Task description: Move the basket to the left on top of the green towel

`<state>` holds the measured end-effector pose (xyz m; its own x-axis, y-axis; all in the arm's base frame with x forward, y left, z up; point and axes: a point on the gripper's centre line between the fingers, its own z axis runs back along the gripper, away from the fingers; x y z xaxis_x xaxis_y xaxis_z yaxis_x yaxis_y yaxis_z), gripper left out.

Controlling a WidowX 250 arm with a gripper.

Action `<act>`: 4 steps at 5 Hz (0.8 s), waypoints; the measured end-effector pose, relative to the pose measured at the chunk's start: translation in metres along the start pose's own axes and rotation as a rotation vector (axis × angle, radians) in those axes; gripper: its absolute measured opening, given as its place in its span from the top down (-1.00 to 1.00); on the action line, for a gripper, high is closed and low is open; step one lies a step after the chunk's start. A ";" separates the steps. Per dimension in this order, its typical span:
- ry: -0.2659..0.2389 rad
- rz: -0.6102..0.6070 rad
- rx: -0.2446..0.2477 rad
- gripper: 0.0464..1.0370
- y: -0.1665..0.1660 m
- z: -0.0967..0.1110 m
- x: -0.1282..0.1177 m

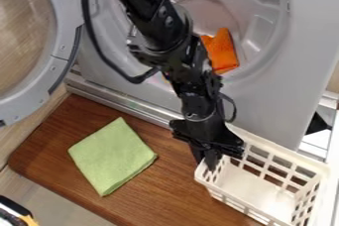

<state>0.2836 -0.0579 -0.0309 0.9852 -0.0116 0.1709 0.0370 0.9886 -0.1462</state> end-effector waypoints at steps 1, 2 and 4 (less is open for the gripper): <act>-0.059 -0.017 -0.066 0.91 0.003 0.017 0.002; -0.135 -0.010 -0.114 0.91 0.004 0.045 0.002; -0.205 0.087 -0.108 0.91 0.035 0.086 -0.013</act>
<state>0.2577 -0.0102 0.0453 0.9312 0.1147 0.3459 -0.0181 0.9626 -0.2704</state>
